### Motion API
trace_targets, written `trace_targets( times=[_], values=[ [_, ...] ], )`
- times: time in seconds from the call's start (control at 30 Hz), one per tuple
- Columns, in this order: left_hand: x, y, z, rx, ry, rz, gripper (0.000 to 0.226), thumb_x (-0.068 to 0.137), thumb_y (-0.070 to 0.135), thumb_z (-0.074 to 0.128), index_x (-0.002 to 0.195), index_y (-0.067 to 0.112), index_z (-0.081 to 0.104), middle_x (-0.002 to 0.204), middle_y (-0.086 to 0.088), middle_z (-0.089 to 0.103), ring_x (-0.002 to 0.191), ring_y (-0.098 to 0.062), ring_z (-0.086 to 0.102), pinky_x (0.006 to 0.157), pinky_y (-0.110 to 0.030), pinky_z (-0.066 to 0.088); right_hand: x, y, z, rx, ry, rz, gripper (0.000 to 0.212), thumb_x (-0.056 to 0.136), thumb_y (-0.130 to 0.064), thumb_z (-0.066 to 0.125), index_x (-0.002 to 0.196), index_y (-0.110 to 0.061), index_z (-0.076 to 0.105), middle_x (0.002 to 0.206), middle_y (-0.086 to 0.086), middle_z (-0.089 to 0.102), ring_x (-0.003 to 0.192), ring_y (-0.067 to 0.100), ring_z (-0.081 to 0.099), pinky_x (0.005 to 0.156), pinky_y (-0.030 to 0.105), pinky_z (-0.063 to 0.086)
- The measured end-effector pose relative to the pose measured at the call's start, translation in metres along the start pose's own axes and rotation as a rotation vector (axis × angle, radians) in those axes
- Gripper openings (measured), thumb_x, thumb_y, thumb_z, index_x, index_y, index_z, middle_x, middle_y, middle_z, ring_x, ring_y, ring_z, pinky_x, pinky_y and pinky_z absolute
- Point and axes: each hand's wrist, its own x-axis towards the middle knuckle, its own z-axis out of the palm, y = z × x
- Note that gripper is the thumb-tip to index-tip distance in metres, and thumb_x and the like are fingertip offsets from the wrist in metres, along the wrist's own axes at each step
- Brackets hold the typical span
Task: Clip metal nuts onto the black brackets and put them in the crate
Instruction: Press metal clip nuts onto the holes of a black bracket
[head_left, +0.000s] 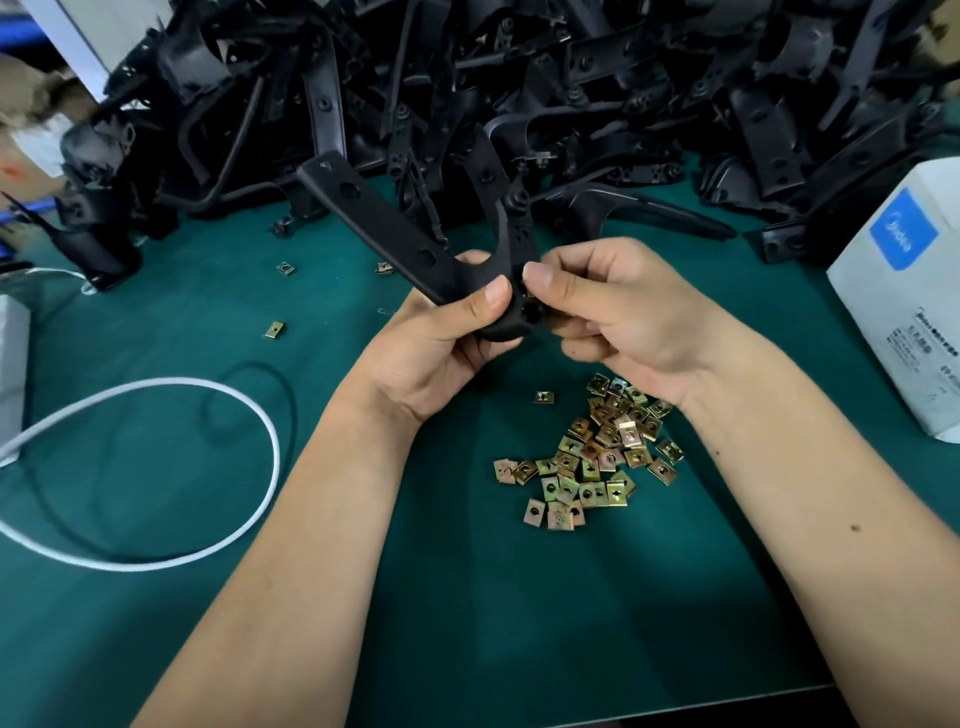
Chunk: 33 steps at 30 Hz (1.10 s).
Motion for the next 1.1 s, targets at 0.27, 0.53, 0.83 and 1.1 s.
trace_targets(
  times=[0.27, 0.53, 0.83, 1.1],
  values=[
    [-0.008, 0.02, -0.032, -0.411, 0.123, 0.089, 0.087, 0.028, 0.021, 0.108, 0.1, 0.015, 0.059, 0.078, -0.002, 0.068, 0.065, -0.014, 0.069, 0.053, -0.02, 0.057, 0.001, 0.003, -0.036, 0.145, 0.438, -0.029, 0.02, 0.096, -0.023, 0.07, 0.081, -0.009, 0.066, 0.055, -0.006, 0.039, 0.053, 0.01, 0.025, 0.041, 0.019, 0.023],
    [-0.001, 0.007, -0.025, -0.001, 0.053, 0.015, 0.058, 0.053, 0.038, 0.099, 0.101, 0.017, 0.072, 0.09, 0.004, 0.076, 0.081, -0.006, 0.073, 0.063, -0.019, 0.058, 0.009, 0.009, 0.012, 0.18, 0.154, -0.003, 0.018, 0.101, -0.009, 0.06, 0.087, -0.002, 0.069, 0.068, 0.004, 0.058, 0.053, 0.008, 0.027, 0.043, 0.017, 0.023],
    [-0.001, 0.008, -0.027, 0.037, 0.022, -0.03, 0.046, 0.052, 0.037, 0.1, 0.09, 0.023, 0.079, 0.089, 0.003, 0.075, 0.079, -0.007, 0.072, 0.063, -0.02, 0.058, 0.007, 0.012, 0.015, 0.203, 0.149, 0.028, 0.025, 0.101, -0.01, 0.061, 0.077, -0.006, 0.067, 0.061, -0.001, 0.055, 0.051, 0.007, 0.03, 0.043, 0.017, 0.023],
    [-0.002, 0.013, -0.021, 0.086, 0.081, -0.066, 0.034, 0.076, 0.019, 0.078, 0.105, 0.014, 0.062, 0.084, 0.004, 0.074, 0.077, -0.008, 0.073, 0.061, -0.021, 0.059, 0.006, 0.014, 0.017, 0.201, 0.175, 0.013, 0.032, 0.1, -0.012, 0.063, 0.068, -0.008, 0.063, 0.059, 0.001, 0.05, 0.049, 0.007, 0.027, 0.044, 0.019, 0.018]
  ],
)
